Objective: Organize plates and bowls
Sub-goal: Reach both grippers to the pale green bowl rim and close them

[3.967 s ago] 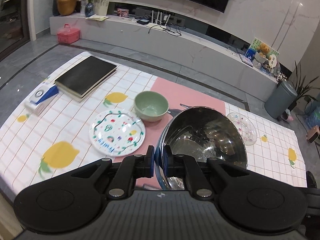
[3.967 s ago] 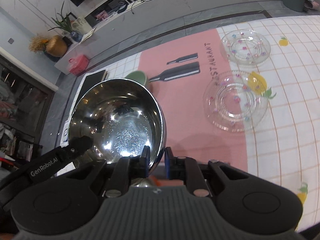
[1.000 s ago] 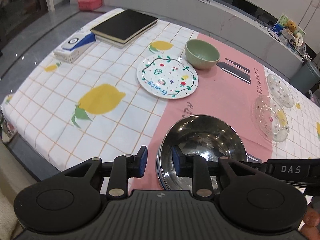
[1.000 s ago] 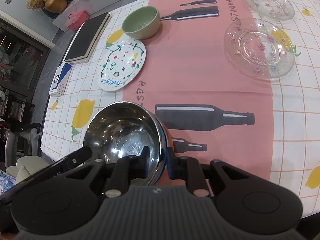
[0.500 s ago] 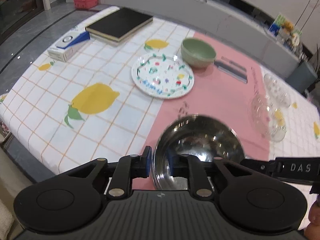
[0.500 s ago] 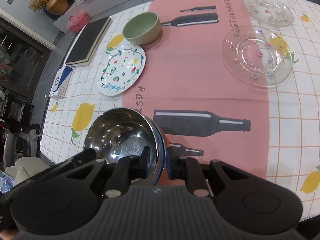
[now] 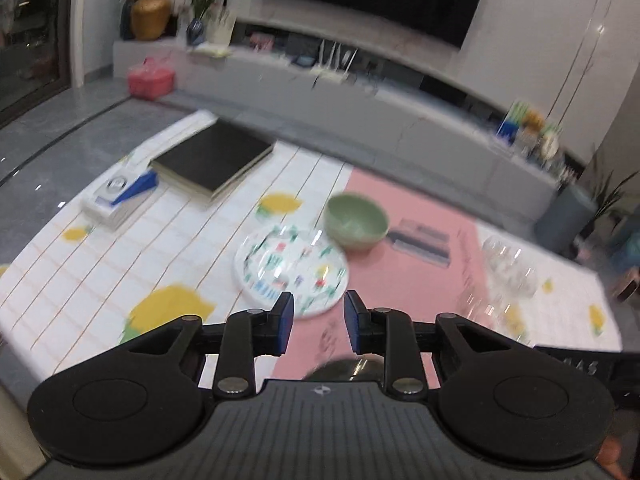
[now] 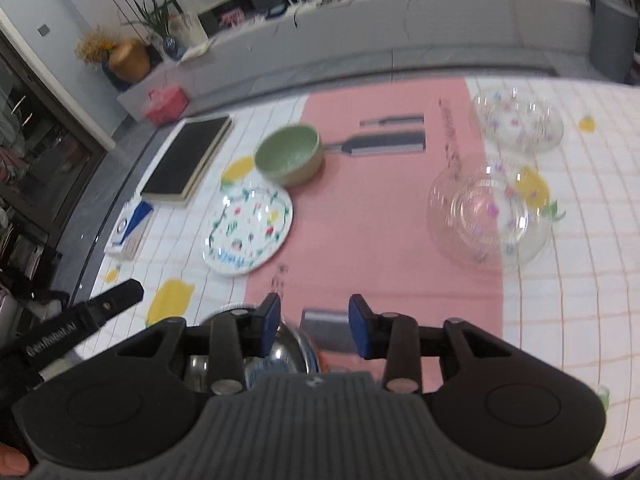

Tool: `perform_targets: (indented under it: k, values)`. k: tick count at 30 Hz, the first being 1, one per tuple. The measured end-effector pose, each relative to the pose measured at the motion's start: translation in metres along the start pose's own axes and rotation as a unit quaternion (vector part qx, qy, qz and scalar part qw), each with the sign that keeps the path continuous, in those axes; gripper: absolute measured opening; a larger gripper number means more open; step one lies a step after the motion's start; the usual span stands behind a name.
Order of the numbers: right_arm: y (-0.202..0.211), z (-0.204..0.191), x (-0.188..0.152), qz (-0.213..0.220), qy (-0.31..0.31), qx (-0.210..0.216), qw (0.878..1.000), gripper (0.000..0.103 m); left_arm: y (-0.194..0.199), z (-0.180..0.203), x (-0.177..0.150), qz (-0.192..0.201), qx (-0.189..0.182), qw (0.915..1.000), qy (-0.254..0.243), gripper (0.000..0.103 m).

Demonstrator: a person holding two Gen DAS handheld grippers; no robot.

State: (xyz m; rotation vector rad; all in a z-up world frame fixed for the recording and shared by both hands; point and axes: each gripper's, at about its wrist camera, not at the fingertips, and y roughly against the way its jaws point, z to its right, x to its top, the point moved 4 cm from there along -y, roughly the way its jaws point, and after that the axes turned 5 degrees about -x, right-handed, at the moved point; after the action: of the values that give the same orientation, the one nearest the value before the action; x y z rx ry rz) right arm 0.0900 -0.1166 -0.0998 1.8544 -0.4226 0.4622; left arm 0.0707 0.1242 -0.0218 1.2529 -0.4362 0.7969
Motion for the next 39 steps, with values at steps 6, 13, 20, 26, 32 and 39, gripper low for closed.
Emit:
perform_targets:
  k: [6,13,20,26,32,39]
  values:
    - [-0.003,0.003,0.022,0.021,-0.013,0.008,1.000,0.053,-0.011,0.004,0.024,0.039,-0.027,0.9988,0.005,0.033]
    - [-0.018,0.006,0.056,0.054,-0.023,0.002,0.998,0.064,-0.040,-0.004,0.051,0.018,-0.023,0.9996,-0.005,0.033]
    - [-0.060,0.003,0.088,0.031,-0.036,0.014,0.999,0.064,-0.087,-0.008,0.070,-0.051,-0.049,0.9974,-0.010,0.033]
    - [-0.101,-0.008,0.108,0.016,-0.005,0.000,1.000,0.063,-0.124,-0.007,0.078,-0.086,-0.039,0.9949,-0.036,0.033]
    - [-0.147,-0.014,0.124,0.001,0.014,-0.011,1.000,0.058,-0.167,-0.016,0.081,-0.111,-0.055,0.9920,-0.025,0.033]
    - [-0.192,-0.017,0.138,-0.023,0.005,-0.010,1.000,0.046,-0.216,-0.035,0.078,-0.132,-0.063,0.9886,0.035,0.032]
